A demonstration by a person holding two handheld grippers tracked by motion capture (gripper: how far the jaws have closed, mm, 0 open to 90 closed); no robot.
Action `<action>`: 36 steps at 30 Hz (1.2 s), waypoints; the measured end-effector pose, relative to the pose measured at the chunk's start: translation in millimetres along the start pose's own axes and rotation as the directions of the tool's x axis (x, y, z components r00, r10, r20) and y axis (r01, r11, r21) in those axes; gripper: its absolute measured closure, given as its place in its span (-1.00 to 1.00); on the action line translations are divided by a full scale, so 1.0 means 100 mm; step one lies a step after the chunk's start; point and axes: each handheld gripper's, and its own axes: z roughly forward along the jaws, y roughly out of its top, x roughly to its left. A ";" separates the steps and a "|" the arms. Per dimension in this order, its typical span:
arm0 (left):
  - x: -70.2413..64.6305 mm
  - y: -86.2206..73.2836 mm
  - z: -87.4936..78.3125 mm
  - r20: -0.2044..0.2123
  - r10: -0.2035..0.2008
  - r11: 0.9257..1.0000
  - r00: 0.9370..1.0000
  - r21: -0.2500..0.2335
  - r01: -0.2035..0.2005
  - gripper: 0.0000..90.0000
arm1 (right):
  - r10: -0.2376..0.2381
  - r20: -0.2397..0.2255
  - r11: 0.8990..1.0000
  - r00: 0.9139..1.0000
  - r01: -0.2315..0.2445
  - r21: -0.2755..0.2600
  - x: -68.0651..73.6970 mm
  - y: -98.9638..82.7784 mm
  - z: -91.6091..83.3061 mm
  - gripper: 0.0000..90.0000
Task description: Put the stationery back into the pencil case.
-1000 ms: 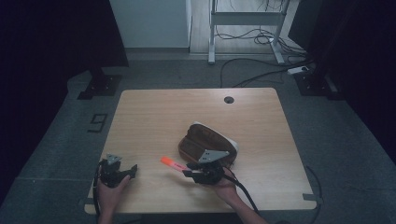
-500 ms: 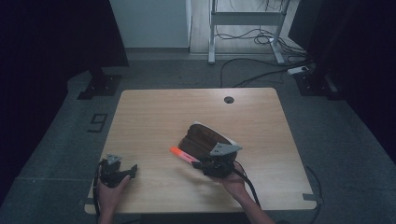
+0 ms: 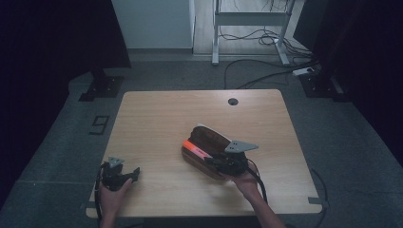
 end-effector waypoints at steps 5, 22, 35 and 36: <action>0.00 0.00 0.00 0.000 0.000 1.000 1.000 0.000 0.000 -0.65 | 0.010 0.018 1.000 1.000 -0.010 -0.011 -0.07 0.01 -0.06 0.44; 0.00 0.00 0.00 0.000 0.000 1.000 1.000 0.000 0.000 -0.65 | 0.038 0.066 0.999 0.997 -0.036 -0.019 -0.28 -0.01 -0.18 0.44; 0.00 0.00 0.00 0.000 0.000 1.000 1.000 0.000 0.000 -0.65 | 0.053 0.100 0.999 0.994 -0.053 -0.004 -0.40 -0.05 -0.22 0.44; 0.00 0.00 0.00 0.000 0.000 1.000 1.000 0.000 0.000 -0.65 | 0.053 0.102 0.999 0.993 -0.053 -0.002 -0.41 -0.05 -0.22 0.44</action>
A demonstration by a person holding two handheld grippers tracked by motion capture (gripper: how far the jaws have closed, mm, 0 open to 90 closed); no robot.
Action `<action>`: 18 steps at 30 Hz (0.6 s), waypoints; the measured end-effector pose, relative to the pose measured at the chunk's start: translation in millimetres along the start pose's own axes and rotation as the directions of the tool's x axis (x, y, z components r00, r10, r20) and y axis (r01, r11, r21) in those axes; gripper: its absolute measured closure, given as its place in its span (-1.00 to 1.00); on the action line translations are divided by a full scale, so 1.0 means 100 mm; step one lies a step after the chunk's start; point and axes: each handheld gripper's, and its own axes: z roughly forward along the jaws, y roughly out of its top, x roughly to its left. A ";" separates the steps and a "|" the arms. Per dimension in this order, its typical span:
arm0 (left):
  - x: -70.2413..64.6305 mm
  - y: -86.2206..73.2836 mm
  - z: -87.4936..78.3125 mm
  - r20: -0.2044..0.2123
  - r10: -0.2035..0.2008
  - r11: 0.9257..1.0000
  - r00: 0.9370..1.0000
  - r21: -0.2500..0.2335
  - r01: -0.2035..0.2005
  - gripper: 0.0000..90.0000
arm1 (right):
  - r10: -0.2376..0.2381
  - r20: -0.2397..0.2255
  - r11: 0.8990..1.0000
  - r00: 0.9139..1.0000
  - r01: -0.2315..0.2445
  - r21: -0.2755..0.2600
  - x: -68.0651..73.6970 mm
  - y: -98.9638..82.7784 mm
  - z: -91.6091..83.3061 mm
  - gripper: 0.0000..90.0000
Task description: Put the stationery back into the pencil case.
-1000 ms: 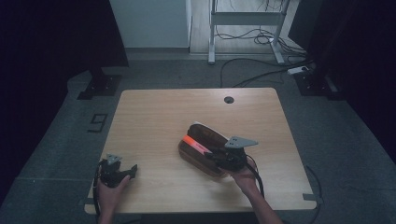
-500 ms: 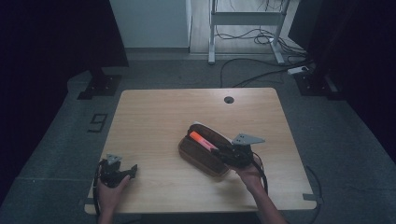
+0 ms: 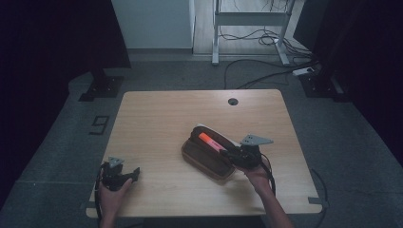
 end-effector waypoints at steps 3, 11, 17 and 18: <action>0.00 0.00 0.00 0.000 0.000 1.000 1.000 0.000 0.000 -0.65 | -0.002 0.004 1.000 1.000 0.002 0.008 -0.01 -0.01 0.02 0.44; 0.00 0.00 0.00 0.000 0.000 1.000 1.000 0.000 0.000 -0.66 | -0.013 0.015 0.999 1.000 0.012 0.032 -0.01 -0.05 0.08 0.44; 0.00 0.00 0.00 0.000 0.000 1.000 1.000 0.000 0.000 -0.65 | -0.021 0.028 0.998 0.999 0.019 0.056 -0.01 -0.08 0.12 0.44; 0.00 0.00 0.00 0.000 0.000 1.000 1.000 0.000 0.000 -0.66 | -0.020 0.029 0.998 0.999 0.018 0.059 -0.01 -0.09 0.13 0.44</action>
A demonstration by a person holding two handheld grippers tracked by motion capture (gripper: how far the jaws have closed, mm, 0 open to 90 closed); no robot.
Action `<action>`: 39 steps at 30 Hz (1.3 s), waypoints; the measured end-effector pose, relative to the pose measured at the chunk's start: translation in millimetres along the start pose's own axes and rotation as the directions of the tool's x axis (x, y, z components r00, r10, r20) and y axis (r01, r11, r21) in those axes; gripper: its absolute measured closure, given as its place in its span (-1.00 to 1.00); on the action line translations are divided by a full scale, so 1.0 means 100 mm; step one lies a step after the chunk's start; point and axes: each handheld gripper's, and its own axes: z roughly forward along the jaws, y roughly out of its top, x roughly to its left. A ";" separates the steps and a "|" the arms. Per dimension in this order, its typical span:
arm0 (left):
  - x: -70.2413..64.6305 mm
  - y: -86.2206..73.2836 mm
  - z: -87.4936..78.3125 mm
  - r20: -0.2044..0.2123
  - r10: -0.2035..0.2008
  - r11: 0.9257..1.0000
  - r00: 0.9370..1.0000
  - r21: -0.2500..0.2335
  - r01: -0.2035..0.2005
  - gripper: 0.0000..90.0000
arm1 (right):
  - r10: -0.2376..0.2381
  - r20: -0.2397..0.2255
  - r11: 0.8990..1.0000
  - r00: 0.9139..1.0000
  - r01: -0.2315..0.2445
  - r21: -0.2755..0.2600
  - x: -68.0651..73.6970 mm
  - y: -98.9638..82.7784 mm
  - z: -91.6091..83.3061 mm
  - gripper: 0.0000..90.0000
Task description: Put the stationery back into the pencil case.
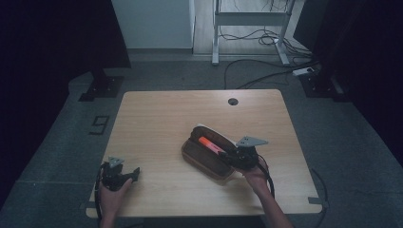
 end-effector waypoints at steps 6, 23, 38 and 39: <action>0.00 0.00 0.00 0.000 0.000 1.000 1.000 0.000 0.000 -0.66 | -0.008 0.007 1.000 1.000 0.008 0.021 0.00 -0.03 0.05 0.44; 0.00 0.00 0.00 0.000 0.000 1.000 1.000 0.000 0.000 -0.66 | -0.023 0.038 0.998 0.999 0.021 0.062 -0.01 -0.08 0.12 0.40; 0.00 0.00 0.00 0.000 0.000 1.000 1.000 0.000 0.000 -0.66 | -0.052 0.019 0.998 0.998 0.052 -0.028 0.12 0.03 -0.01 -0.18; 0.00 0.00 0.00 -0.001 0.000 1.000 1.000 0.000 0.000 -0.66 | -0.058 0.017 0.997 0.998 0.058 -0.050 0.14 0.05 -0.04 -0.24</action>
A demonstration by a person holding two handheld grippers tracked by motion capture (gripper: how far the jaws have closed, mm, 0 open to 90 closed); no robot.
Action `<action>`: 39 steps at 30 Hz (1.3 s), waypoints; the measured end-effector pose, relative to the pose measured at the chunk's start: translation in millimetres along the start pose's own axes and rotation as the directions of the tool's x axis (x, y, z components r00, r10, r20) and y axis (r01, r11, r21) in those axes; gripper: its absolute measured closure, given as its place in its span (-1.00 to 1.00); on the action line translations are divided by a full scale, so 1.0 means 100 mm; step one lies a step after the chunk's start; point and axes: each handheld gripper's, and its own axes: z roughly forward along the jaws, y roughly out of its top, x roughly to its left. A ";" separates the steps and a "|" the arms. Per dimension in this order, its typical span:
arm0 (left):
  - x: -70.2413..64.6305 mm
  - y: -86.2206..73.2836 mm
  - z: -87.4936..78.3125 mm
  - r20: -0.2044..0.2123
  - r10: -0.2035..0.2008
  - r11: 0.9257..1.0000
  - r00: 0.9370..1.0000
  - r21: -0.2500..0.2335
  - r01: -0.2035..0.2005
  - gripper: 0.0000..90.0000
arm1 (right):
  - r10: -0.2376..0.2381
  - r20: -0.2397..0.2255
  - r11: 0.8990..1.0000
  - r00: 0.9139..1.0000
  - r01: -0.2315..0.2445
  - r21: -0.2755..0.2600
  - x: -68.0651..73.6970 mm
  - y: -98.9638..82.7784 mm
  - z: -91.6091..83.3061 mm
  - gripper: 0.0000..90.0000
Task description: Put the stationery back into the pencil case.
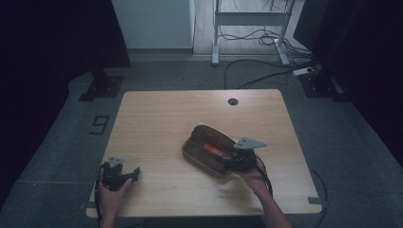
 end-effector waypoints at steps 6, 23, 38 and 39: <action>0.00 0.00 0.00 0.001 0.000 1.000 1.000 0.001 0.000 -0.66 | -0.011 0.037 0.999 0.999 0.012 -0.045 0.04 0.02 -0.08 -0.28; 0.00 0.00 0.00 0.000 0.000 1.000 1.000 0.001 0.000 -0.66 | 0.017 0.093 0.994 0.995 -0.007 -0.105 -0.05 -0.02 -0.35 -0.27; 0.00 0.00 0.00 0.000 0.001 1.000 1.000 0.003 -0.001 -0.65 | 0.079 0.212 0.991 0.974 -0.054 -0.119 -0.34 -0.29 -0.87 -0.29; 0.00 0.00 0.00 -0.001 0.001 1.000 1.000 0.002 -0.001 -0.65 | 0.088 0.221 0.991 0.971 -0.064 -0.117 -0.36 -0.33 -0.89 -0.30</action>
